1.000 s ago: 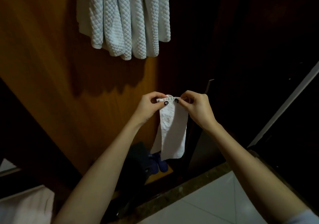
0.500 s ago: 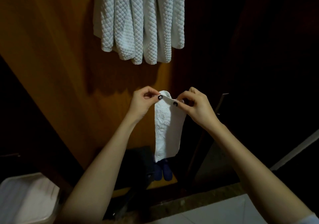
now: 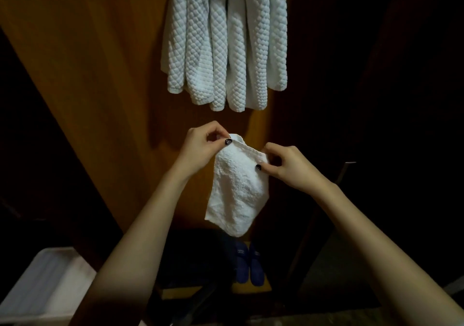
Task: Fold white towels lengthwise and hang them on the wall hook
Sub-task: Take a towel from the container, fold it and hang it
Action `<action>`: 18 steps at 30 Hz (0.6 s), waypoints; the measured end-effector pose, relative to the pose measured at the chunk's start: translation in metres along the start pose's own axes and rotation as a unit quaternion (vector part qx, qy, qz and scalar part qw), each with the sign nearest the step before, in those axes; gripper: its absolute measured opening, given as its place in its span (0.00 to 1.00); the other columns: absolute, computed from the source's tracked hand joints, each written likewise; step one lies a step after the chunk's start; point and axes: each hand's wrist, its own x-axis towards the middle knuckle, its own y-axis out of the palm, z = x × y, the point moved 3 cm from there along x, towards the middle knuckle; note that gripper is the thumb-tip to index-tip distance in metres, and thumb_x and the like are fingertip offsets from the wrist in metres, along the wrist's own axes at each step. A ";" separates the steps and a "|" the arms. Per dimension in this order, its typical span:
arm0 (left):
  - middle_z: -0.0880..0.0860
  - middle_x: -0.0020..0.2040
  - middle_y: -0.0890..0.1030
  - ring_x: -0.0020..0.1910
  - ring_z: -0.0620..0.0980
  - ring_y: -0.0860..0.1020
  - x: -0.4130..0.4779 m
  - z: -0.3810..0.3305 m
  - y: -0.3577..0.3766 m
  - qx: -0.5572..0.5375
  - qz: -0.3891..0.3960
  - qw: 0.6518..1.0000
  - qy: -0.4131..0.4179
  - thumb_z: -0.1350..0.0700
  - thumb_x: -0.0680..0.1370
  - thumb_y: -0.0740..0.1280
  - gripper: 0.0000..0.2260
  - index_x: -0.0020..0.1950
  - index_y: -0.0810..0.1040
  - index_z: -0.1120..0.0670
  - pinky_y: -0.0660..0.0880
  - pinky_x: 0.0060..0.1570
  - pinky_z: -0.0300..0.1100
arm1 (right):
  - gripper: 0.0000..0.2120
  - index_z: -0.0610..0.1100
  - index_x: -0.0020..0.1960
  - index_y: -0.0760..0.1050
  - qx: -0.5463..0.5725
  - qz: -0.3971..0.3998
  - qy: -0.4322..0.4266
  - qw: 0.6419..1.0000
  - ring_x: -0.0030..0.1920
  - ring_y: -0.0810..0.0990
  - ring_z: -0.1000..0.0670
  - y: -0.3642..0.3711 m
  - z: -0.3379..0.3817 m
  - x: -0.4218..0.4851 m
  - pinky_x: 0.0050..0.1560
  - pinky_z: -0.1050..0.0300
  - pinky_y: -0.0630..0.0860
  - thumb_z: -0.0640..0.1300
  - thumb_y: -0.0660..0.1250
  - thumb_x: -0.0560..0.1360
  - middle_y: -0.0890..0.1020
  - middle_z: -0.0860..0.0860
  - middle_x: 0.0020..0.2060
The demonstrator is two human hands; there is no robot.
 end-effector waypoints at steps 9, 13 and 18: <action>0.49 0.37 0.81 0.37 0.38 0.76 -0.015 0.017 -0.029 0.056 -0.082 0.995 -0.015 0.64 0.72 0.72 0.05 0.42 0.82 0.54 0.70 0.36 0.30 | 0.14 0.40 0.37 0.69 -0.007 -0.066 -0.025 0.997 0.30 0.71 0.58 0.002 -0.008 0.023 0.32 0.63 0.65 0.44 0.71 0.75 0.74 0.50 0.30; 0.50 0.37 0.81 0.37 0.38 0.76 -0.024 0.026 -0.036 0.056 -0.134 0.989 -0.028 0.65 0.72 0.71 0.06 0.41 0.82 0.53 0.71 0.38 0.31 | 0.09 0.42 0.40 0.73 0.035 -0.076 -0.022 0.996 0.34 0.76 0.56 0.011 -0.008 0.029 0.35 0.63 0.69 0.42 0.71 0.75 0.79 0.50 0.34; 0.45 0.38 0.81 0.38 0.36 0.78 -0.029 0.039 -0.041 0.022 -0.172 0.982 -0.069 0.65 0.73 0.71 0.06 0.42 0.82 0.54 0.71 0.40 0.27 | 0.16 0.55 0.36 0.66 -0.006 -0.091 -0.033 0.995 0.36 0.77 0.58 0.016 -0.004 0.037 0.37 0.64 0.70 0.44 0.71 0.75 0.78 0.55 0.35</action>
